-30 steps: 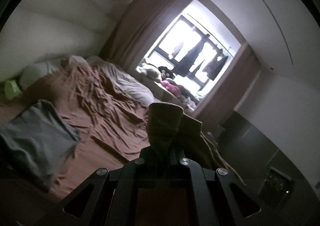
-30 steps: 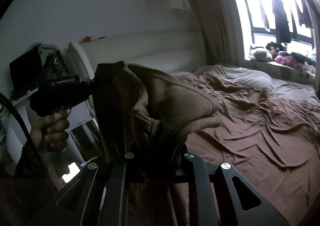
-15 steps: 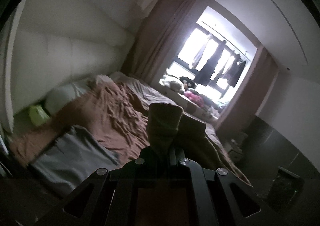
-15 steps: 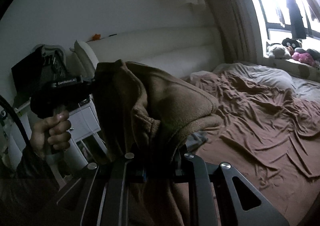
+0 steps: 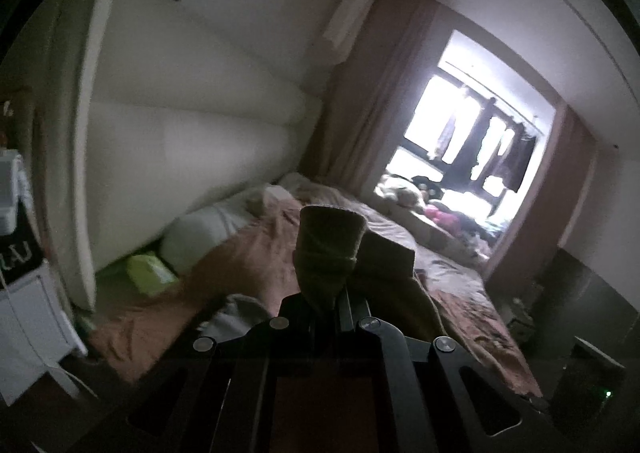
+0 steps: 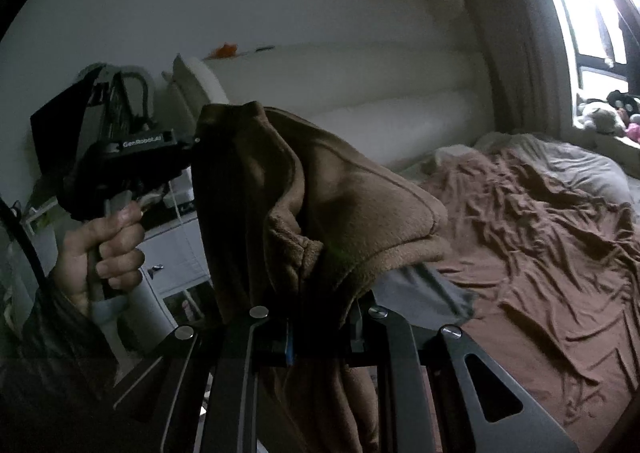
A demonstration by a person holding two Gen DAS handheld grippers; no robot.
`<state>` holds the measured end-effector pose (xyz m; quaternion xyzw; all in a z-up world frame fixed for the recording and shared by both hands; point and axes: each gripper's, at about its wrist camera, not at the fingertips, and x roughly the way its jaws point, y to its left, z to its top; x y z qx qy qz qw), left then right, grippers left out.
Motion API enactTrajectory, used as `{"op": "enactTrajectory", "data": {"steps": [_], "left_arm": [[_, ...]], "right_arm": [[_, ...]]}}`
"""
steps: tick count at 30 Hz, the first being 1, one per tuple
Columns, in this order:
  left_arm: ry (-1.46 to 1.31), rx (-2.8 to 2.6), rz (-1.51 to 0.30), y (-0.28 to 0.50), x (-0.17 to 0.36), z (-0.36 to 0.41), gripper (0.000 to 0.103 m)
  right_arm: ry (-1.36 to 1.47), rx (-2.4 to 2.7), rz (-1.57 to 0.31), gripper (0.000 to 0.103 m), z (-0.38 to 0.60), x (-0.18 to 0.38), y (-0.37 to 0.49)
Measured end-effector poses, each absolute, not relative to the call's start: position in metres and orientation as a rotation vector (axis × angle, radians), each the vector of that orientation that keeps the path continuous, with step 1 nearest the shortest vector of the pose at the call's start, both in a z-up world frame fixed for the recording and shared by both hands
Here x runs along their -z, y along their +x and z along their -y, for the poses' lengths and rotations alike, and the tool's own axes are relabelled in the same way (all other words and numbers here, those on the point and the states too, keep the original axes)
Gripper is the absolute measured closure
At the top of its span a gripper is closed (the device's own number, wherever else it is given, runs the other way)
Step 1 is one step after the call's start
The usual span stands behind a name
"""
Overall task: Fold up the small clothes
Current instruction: 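Lift the folded shirt with both tools and carry it toward the headboard, then lower the folded shirt onto the bed corner with both tools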
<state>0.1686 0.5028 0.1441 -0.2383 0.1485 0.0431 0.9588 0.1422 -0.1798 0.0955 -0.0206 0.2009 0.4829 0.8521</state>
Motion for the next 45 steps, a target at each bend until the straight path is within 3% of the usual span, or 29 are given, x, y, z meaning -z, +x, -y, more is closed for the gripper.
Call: {"op": "enactTrajectory", "data": {"steps": [9,16,35,45], "left_arm": [[-0.456,-0.188,-0.363,0.189,-0.113,-0.55,0.097],[-0.455,-0.208,-0.422,0.248,-0.086,-0.569,0.097],[-0.439,-0.197,-0.626,0.414,0.018,-0.573,0.097],[-0.388,-0.173,-0.794,0.482,0.09,-0.564,0.097]], "right_arm": [[-0.088,-1.096,-0.497,0.09,0.131,-0.061,0.175],[-0.093,-1.104,-0.543,0.09,0.123,-0.032,0.219],[-0.029,-1.041,-0.723,0.088,0.103,0.027,0.367],[0.026,-1.018,-0.812,0.087,0.098,0.092,0.424]]}}
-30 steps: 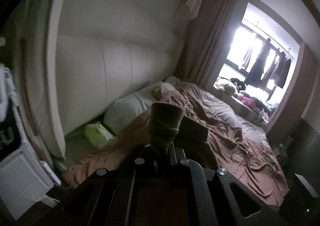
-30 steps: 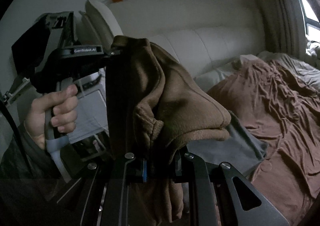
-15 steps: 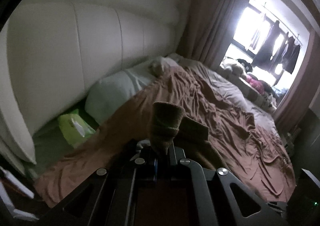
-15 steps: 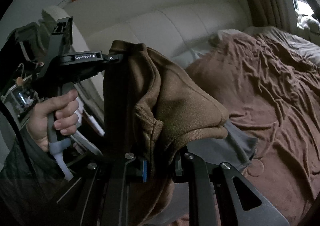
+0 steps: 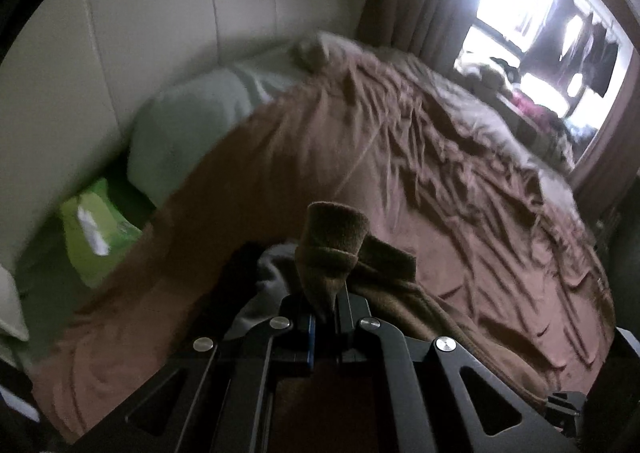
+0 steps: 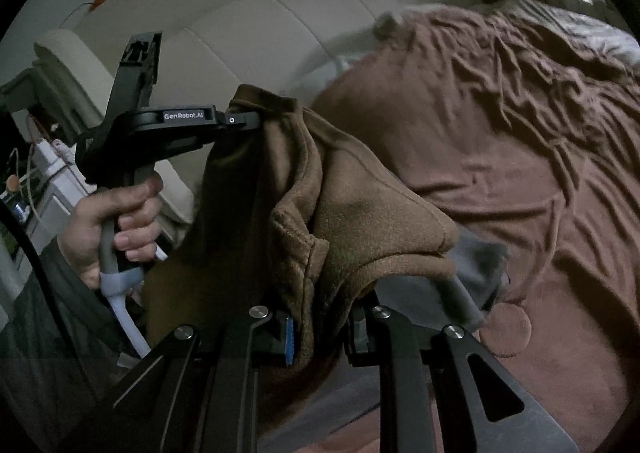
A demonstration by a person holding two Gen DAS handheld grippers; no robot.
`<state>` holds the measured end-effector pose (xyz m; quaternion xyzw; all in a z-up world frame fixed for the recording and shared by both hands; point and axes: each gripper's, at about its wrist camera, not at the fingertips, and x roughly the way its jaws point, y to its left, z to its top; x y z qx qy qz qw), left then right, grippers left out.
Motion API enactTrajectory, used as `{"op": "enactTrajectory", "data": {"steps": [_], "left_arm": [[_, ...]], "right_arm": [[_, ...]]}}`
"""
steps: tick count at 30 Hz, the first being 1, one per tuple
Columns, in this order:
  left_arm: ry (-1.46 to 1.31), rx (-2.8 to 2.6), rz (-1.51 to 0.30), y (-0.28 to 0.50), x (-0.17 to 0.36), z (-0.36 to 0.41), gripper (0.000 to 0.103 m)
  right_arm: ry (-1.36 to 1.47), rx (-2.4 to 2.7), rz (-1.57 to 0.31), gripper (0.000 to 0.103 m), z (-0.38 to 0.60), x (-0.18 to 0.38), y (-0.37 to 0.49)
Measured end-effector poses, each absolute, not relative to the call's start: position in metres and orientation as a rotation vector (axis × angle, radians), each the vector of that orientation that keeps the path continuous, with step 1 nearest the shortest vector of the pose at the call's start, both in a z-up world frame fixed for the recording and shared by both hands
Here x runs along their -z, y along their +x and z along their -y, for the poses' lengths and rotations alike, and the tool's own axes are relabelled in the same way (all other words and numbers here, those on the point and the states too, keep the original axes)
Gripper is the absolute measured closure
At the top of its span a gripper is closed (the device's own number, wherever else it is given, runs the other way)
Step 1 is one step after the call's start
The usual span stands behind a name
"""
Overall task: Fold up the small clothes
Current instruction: 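Lower the folded shirt onto the bed corner with both tools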
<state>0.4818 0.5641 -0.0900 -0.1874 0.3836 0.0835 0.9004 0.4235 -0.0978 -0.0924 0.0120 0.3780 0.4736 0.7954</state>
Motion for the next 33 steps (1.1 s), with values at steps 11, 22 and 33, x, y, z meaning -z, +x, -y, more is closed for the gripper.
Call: {"op": "enactTrajectory", "data": {"steps": [11,22,33], "left_arm": [[-0.32,-0.243,-0.947,0.517,0.15,-0.563,0.086],[-0.315,-0.381,-0.872,0.497,0.119,-0.571,0.051],[-0.303,-0.363,-0.872,0.444,0.093,-0.543,0.051]], "right_arm": [[0.158,-1.053,-0.952,0.069,0.095,0.152,0.473],[0.408,-1.086,-1.045,0.073,0.102,0.165,0.529],[0.209,-0.833,-0.884,0.085,0.134,0.129,0.536]]}}
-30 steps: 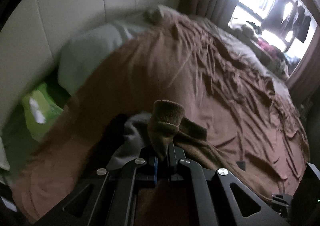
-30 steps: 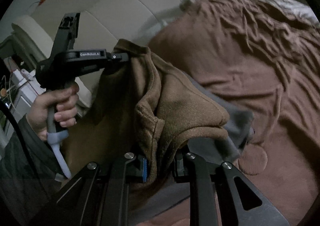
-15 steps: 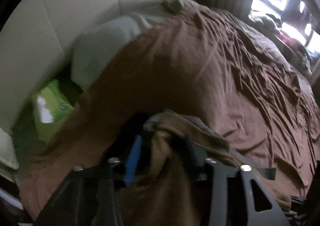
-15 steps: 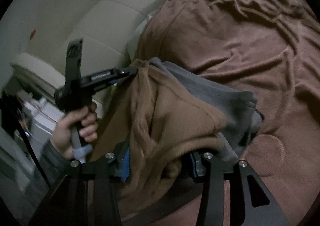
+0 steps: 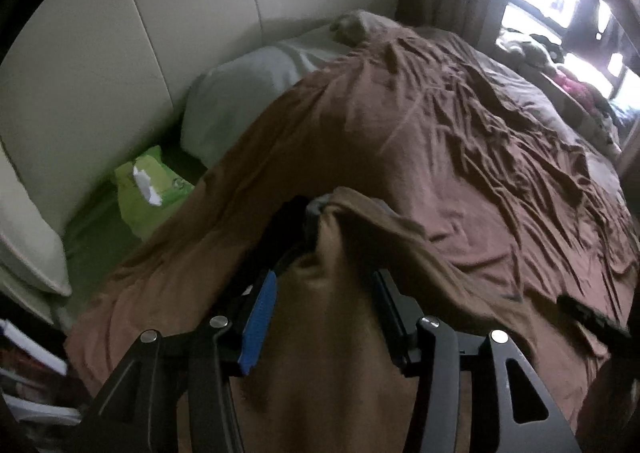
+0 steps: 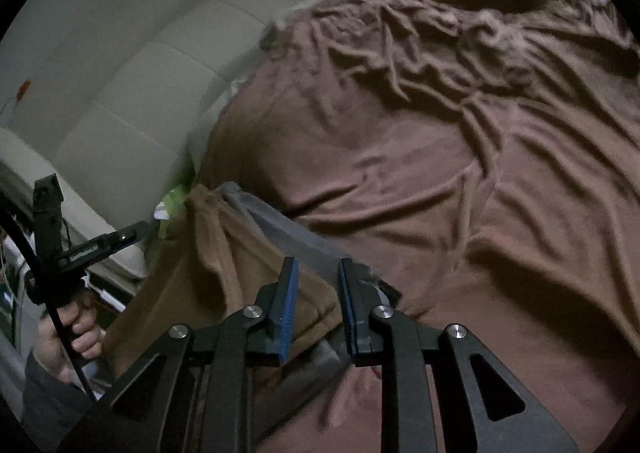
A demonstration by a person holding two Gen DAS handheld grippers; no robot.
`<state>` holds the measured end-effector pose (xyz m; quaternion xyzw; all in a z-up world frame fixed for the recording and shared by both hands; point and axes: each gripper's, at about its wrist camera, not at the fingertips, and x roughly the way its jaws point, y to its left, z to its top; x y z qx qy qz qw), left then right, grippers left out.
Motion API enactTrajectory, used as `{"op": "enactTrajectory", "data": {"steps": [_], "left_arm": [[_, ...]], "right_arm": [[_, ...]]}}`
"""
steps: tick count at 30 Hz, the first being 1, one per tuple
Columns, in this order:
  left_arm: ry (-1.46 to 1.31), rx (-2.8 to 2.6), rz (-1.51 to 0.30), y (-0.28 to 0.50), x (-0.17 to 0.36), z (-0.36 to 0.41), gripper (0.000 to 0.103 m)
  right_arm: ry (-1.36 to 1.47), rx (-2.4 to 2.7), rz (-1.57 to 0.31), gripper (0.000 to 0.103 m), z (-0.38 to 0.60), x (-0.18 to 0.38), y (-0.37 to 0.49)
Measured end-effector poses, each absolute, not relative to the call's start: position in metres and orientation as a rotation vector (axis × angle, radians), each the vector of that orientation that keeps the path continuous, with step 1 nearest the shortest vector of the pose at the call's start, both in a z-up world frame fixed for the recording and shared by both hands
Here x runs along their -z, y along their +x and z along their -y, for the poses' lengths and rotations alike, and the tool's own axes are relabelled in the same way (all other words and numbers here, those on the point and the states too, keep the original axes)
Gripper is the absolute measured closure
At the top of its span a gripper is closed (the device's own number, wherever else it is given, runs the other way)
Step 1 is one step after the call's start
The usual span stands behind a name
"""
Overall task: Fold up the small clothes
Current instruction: 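Lower the folded shirt onto the bed corner with both tools, then open both tools to release the folded shirt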
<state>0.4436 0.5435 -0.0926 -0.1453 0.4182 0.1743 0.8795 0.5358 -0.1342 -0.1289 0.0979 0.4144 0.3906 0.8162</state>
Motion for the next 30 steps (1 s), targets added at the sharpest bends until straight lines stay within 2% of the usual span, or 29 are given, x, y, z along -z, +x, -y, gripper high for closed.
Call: {"op": "enactTrajectory", "data": {"steps": [9,12,14,16,19,21,23,24,25,27,30], "left_arm": [[-0.314,-0.332,-0.843,0.374,0.071,-0.508,0.051],[-0.35,-0.316,-0.84,0.353,0.075,-0.492,0.06],[-0.379,-0.306,-0.841,0.344,0.08,-0.484,0.061],[-0.399,-0.315,-0.843,0.333,0.088,-0.472,0.069],[-0.42,-0.345,-0.841,0.32,0.097,-0.458,0.071],[-0.424,-0.368,-0.846,0.313,0.101,-0.449,0.078],[-0.384,-0.426,-0.805,0.303,0.098,-0.434,0.078],[-0.4,-0.421,-0.796,0.299,0.1,-0.432,0.079],[-0.445,-0.421,-0.787,0.295,0.104,-0.431,0.084],[-0.486,-0.431,-0.782,0.288,0.113,-0.429,0.091],[-0.519,-0.406,-0.77,0.282,0.125,-0.416,0.091]], "right_arm": [[-0.021,-1.064,-0.791,0.085,0.105,0.089,0.478],[-0.088,-1.123,-0.782,0.085,0.091,0.087,0.468],[-0.131,-1.153,-0.778,0.085,0.084,0.089,0.463],[-0.169,-1.172,-0.769,0.085,0.077,0.089,0.46],[-0.232,-1.18,-0.748,0.085,0.069,0.094,0.453],[-0.262,-1.177,-0.737,0.081,0.065,0.097,0.45],[-0.289,-1.169,-0.721,0.07,0.061,0.102,0.448],[-0.309,-1.167,-0.707,0.069,0.058,0.105,0.445],[-0.326,-1.163,-0.698,0.067,0.053,0.108,0.444],[-0.392,-1.153,-0.682,0.067,0.044,0.117,0.44],[-0.441,-1.144,-0.674,0.067,0.041,0.129,0.438]]}}
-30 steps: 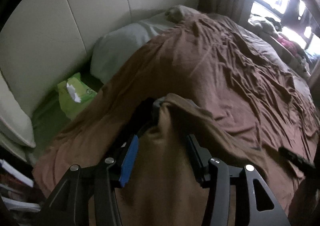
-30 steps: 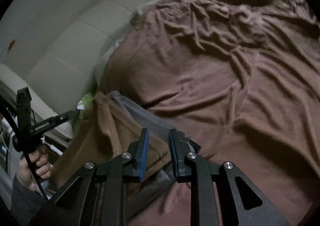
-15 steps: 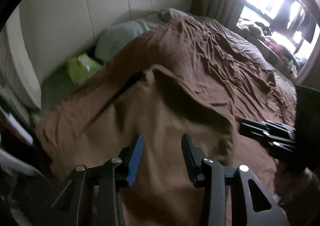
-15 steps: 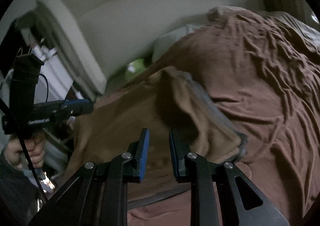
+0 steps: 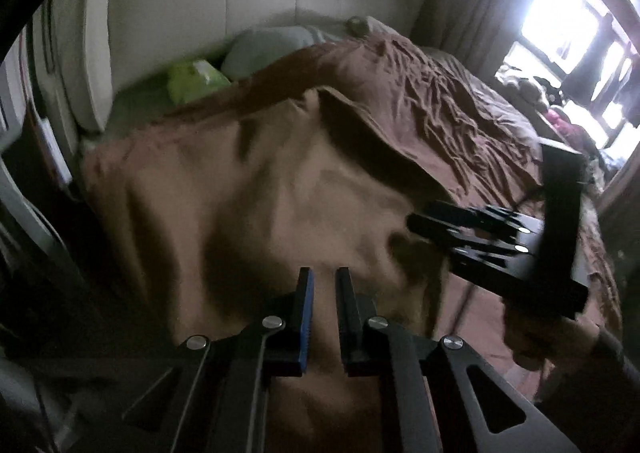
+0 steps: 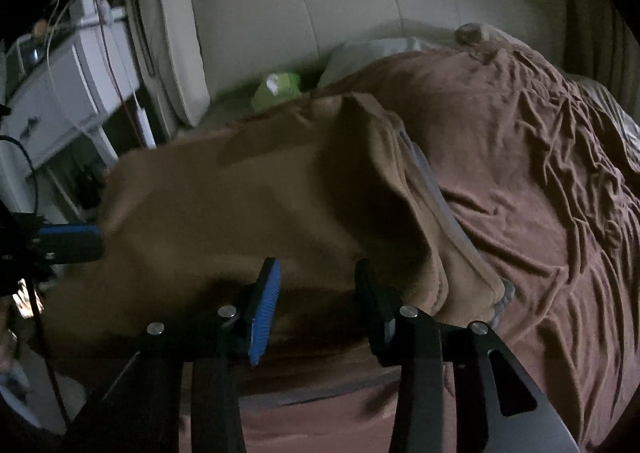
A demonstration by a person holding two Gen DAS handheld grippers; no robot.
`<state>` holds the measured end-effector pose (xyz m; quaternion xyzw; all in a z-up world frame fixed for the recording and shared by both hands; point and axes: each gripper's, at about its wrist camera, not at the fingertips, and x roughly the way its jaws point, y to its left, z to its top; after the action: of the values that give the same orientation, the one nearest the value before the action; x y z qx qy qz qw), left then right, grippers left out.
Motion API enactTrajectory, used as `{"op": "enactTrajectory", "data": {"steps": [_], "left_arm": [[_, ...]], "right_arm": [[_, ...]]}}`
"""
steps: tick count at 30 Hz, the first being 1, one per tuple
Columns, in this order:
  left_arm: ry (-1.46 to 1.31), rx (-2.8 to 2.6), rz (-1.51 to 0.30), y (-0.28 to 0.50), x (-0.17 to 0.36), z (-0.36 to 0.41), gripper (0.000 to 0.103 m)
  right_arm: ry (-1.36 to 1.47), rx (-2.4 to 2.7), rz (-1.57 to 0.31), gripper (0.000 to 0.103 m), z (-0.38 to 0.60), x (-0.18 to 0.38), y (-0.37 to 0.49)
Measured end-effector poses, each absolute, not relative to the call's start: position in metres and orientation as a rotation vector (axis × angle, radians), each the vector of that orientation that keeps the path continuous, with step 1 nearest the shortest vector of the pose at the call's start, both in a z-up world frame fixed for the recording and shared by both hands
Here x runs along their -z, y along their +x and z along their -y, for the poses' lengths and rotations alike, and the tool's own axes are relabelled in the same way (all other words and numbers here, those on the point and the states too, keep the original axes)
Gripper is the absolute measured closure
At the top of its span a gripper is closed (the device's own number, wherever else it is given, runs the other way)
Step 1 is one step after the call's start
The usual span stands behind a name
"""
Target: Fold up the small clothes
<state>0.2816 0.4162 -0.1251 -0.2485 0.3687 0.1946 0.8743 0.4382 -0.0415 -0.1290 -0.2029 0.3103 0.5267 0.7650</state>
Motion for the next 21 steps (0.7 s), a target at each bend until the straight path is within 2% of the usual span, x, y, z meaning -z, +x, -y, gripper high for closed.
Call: {"op": "enactTrajectory", "data": {"steps": [5,11,21], "left_arm": [[-0.551,-0.385,-0.764,0.278,0.141,-0.401,0.091],[-0.605,-0.379,-0.75,0.272,0.154,-0.392,0.093],[-0.585,-0.385,-0.762,0.261,0.148,-0.371,0.093]], "right_arm": [[-0.498,-1.132,-0.678,0.067,0.044,0.151,0.442],[-0.502,-1.117,-0.667,0.066,0.052,0.152,0.436],[-0.525,-1.104,-0.753,0.066,0.076,0.129,0.417]]}}
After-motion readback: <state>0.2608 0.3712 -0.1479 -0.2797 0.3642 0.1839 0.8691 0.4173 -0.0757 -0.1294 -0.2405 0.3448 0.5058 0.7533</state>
